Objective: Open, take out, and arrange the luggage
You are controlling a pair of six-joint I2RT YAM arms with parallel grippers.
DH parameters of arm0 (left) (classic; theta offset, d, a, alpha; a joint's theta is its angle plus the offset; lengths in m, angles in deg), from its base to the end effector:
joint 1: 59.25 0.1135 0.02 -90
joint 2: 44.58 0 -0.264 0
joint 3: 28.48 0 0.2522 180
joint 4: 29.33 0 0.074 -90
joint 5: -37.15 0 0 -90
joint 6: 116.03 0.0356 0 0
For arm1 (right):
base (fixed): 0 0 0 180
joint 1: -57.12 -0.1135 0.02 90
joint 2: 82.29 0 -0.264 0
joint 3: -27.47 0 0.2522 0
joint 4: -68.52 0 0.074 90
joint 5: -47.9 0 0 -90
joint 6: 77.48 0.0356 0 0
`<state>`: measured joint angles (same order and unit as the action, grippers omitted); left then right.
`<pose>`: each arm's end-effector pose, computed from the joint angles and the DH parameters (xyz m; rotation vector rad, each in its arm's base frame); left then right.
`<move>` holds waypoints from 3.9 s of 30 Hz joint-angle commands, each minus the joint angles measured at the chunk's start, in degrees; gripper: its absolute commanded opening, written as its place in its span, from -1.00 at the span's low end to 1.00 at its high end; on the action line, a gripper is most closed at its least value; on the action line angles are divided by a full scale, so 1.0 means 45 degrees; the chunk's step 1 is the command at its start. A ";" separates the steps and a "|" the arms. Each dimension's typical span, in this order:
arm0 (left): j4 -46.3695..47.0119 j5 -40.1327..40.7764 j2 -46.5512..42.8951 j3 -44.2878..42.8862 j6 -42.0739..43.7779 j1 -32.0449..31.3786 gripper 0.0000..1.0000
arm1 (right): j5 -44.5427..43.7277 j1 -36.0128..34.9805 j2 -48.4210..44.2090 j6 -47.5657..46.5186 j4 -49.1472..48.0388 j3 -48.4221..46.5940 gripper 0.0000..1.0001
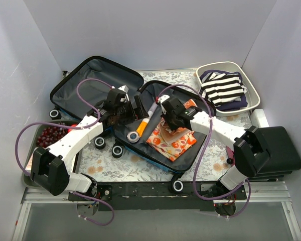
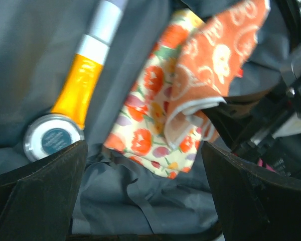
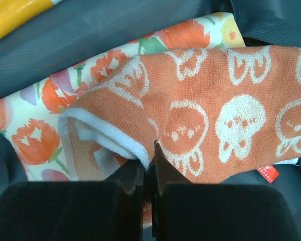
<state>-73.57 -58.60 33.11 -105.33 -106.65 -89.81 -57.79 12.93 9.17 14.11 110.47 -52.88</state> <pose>0.2506 -0.1521 0.2903 -1.0559 2.3895 -0.9649 0.2500 0.2296 0.2423 -0.7837 2.3200 0.0073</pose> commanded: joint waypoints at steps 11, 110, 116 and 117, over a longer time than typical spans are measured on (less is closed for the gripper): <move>0.4525 -0.4503 0.1601 0.1402 -0.0752 -0.0258 0.96 | 0.2429 0.0365 -0.0676 0.1540 -0.1829 0.0715 -0.97; 0.0602 -0.1045 0.4884 -0.1644 0.0767 -0.0434 -1.00 | 0.5923 0.3979 0.2742 -0.3594 -0.2787 -0.1805 0.50; 0.0640 -0.1083 0.4865 -0.1625 0.0747 -0.0434 -1.00 | 0.6280 0.3608 0.2137 -0.3809 -0.3041 -0.1336 0.50; 0.0660 -0.1083 0.4864 -0.1644 0.0747 -0.0434 -1.00 | 0.5911 0.3434 0.2078 -0.3848 -0.3021 -0.1336 0.51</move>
<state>-71.13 -63.61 58.07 -113.02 -104.18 -91.98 -31.43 30.35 21.56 -1.76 98.36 -59.22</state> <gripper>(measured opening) 0.042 0.752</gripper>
